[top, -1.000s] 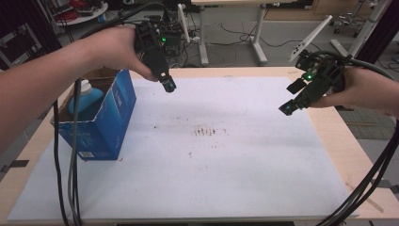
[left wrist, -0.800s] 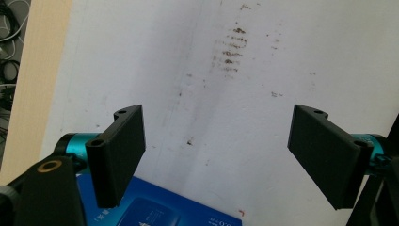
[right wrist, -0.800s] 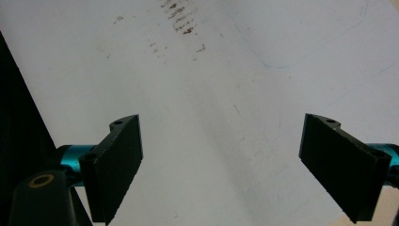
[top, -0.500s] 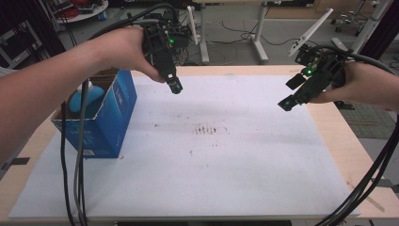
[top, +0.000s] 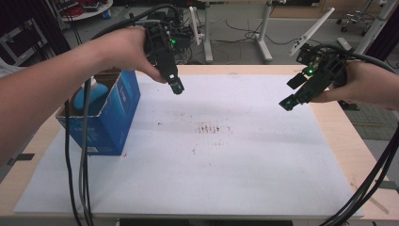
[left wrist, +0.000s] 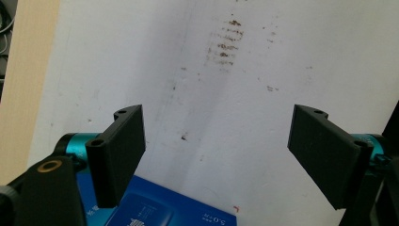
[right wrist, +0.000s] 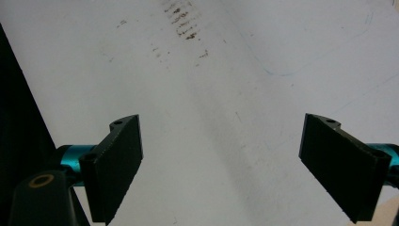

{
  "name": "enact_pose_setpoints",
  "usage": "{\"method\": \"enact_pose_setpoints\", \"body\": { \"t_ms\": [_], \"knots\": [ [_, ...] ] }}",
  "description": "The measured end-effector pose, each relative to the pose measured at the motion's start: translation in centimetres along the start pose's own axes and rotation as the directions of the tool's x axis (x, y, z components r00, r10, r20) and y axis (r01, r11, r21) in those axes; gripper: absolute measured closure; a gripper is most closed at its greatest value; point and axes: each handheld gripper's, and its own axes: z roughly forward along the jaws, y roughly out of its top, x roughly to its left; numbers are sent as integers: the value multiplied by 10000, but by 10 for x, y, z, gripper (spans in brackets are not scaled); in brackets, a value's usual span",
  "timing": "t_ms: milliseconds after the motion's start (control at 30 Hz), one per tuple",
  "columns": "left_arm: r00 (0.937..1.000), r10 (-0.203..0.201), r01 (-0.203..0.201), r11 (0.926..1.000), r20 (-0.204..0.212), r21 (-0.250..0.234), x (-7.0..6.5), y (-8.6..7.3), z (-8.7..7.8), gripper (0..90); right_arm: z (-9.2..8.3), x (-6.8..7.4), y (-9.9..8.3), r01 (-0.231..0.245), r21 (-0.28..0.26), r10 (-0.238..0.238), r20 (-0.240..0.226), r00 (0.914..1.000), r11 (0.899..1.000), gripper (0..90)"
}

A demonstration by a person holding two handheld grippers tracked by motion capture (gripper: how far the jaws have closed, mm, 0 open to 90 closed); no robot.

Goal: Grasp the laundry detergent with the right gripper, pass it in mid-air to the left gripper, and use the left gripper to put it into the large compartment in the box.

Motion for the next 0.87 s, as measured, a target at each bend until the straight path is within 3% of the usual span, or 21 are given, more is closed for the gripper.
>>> {"method": "enact_pose_setpoints", "body": {
  "t_ms": [867],
  "knots": [
    [9999,-109,109,9999,-11,49,-1,-4,-1,197,0,0,-1,-20,19,20,20,10000,10000,132]
  ]
}}
